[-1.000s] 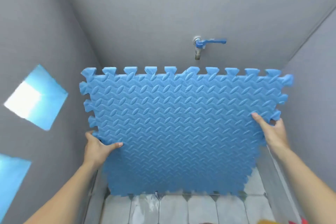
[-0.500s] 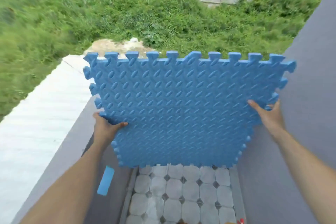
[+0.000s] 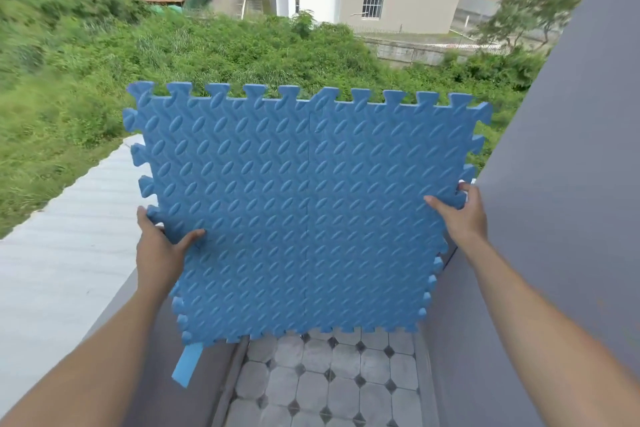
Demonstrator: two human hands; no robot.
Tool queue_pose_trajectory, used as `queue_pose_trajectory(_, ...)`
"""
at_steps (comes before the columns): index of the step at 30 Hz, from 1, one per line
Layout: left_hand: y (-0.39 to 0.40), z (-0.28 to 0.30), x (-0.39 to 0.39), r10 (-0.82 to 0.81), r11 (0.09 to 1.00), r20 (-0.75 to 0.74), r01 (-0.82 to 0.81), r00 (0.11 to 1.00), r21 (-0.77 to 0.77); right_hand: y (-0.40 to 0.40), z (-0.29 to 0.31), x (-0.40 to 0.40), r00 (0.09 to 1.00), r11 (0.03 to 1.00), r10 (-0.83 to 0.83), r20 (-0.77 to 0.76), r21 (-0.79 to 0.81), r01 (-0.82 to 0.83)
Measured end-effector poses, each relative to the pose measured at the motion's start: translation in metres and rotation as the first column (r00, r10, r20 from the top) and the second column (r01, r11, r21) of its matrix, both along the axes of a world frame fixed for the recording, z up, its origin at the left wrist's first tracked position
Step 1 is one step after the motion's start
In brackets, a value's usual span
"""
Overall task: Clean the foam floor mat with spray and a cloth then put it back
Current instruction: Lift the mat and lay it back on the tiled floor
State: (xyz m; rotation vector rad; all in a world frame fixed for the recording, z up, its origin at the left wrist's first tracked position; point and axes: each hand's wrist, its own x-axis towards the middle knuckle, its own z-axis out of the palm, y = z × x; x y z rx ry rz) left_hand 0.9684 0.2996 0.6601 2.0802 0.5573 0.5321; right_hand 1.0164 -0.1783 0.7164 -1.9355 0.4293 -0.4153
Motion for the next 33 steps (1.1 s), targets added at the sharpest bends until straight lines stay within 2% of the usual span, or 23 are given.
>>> queue_pose_trajectory(3, 0.014, 0.003, -0.012, -0.001, 1.000, 0.000, 0.001, 1.000, 0.022, 0.010, -0.001, 0.003, 0.998, 0.998, 0.044, 0.042, 0.038, -0.045)
queue_pose_trajectory(6, 0.019, 0.006, -0.038, 0.071, 0.997, -0.064, -0.070, 0.995, 0.010, 0.014, -0.005, 0.015, 0.987, 0.982, 0.157, 0.025, 0.106, -0.159)
queue_pose_trajectory(9, 0.027, 0.011, -0.075, 0.127, 0.988, -0.068, -0.120, 0.990, 0.098, 0.031, -0.007, 0.036, 0.956, 0.948, 0.293, 0.004, 0.129, -0.291)
queue_pose_trajectory(12, 0.038, 0.018, -0.110, 0.208, 0.959, -0.082, -0.187, 0.975, 0.211, 0.064, 0.001, 0.049, 0.900, 0.893, 0.435, -0.025, 0.141, -0.428)
queue_pose_trajectory(19, 0.043, 0.017, -0.209, 0.437, 0.896, -0.124, -0.420, 0.891, 0.146, 0.135, -0.004, 0.071, 0.726, 0.717, 0.688, -0.003, 0.152, -0.680)
queue_pose_trajectory(22, 0.035, 0.013, -0.260, 0.540, 0.842, -0.188, -0.521, 0.821, 0.142, 0.177, 0.006, 0.057, 0.617, 0.614, 0.787, 0.017, 0.071, -0.786)
queue_pose_trajectory(26, 0.025, 0.009, -0.352, 0.757, 0.653, -0.197, -0.735, 0.623, 0.183, 0.252, 0.006, 0.009, 0.419, 0.417, 0.905, 0.071, 0.050, -0.908)
queue_pose_trajectory(33, -0.002, 0.011, -0.518, 0.941, 0.330, -0.148, -0.920, 0.304, 0.213, 0.382, -0.008, -0.085, 0.079, 0.074, 0.994, 0.078, 0.065, -0.995)
